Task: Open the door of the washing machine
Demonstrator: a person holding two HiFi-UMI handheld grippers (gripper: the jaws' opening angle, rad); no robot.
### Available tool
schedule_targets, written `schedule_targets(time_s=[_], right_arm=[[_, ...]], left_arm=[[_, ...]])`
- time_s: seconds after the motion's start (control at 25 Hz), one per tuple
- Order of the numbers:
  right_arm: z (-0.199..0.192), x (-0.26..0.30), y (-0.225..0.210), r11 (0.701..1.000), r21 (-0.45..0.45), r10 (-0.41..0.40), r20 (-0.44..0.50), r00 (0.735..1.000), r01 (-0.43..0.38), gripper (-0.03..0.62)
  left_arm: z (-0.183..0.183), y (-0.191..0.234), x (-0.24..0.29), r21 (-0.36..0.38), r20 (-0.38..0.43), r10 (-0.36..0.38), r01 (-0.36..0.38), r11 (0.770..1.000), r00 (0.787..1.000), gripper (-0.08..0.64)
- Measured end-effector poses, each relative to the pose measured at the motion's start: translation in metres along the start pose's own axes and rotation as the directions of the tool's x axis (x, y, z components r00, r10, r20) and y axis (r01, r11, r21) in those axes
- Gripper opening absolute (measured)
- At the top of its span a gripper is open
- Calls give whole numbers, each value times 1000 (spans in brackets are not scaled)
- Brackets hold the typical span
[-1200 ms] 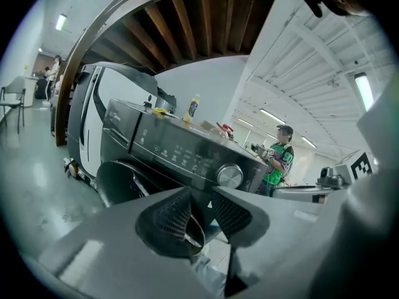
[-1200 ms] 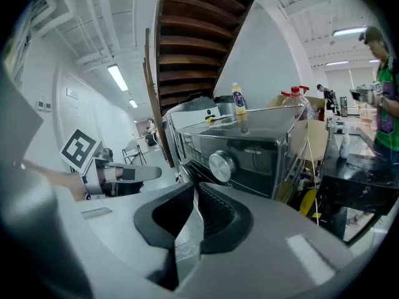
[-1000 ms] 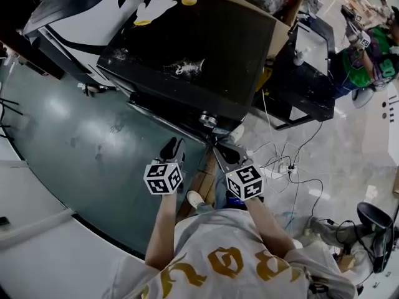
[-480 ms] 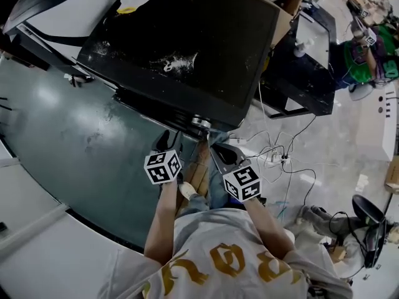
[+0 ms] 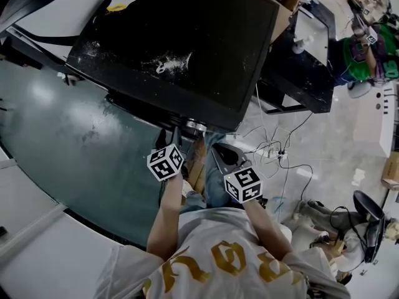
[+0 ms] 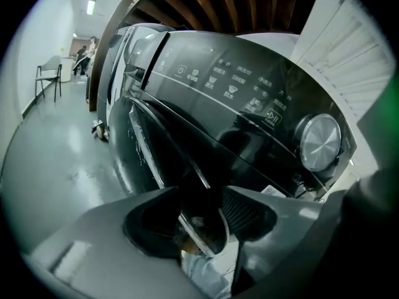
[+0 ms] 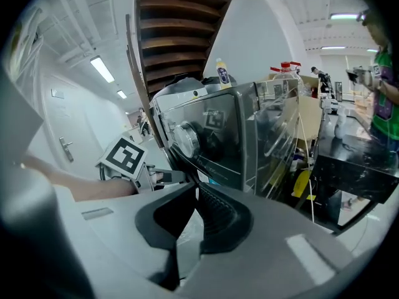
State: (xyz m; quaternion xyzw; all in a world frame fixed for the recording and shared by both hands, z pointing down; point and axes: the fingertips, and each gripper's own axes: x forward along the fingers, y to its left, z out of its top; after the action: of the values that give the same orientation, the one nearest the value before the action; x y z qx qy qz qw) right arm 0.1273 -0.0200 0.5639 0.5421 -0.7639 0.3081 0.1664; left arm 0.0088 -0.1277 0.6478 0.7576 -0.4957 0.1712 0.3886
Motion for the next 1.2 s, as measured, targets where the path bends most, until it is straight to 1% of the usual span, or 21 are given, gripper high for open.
schedule_targets(time_s=[0.2,0.28,0.36,0.52,0.76,1.04,1.2], right_arm=[[1,-1,-4,1000,3,-11,5,1000,11,31],[1,-1,-2,1000,-3,-9,1,1000,9,29],[0,-1,1,1000,-15,-4,-3,1000,4,10],[0,1,9,1000,-23,12,-6,1000,-13,9],[2,-1,11,999,-31,21,2,1000,-21,9],[-1,-6,8,999,-41,12,-3,1000,-12,9],[-3,-8,9,999,-46,16,-5,1000,-16,11]], left_arm=[[-3,1,4,-11,-12,39,-39,999,999,206],[-3,1,4,-2,-20,47,-47,999,999,209],[-2,2,5,3,-30,56,-56,998,998,225],[-1,4,8,-47,-45,84,-86,995,995,227],[-2,5,6,-61,-45,57,-59,996,997,221],[-3,4,5,-39,-29,56,-57,998,998,219],[-4,5,4,-41,-25,55,-56,998,998,219]])
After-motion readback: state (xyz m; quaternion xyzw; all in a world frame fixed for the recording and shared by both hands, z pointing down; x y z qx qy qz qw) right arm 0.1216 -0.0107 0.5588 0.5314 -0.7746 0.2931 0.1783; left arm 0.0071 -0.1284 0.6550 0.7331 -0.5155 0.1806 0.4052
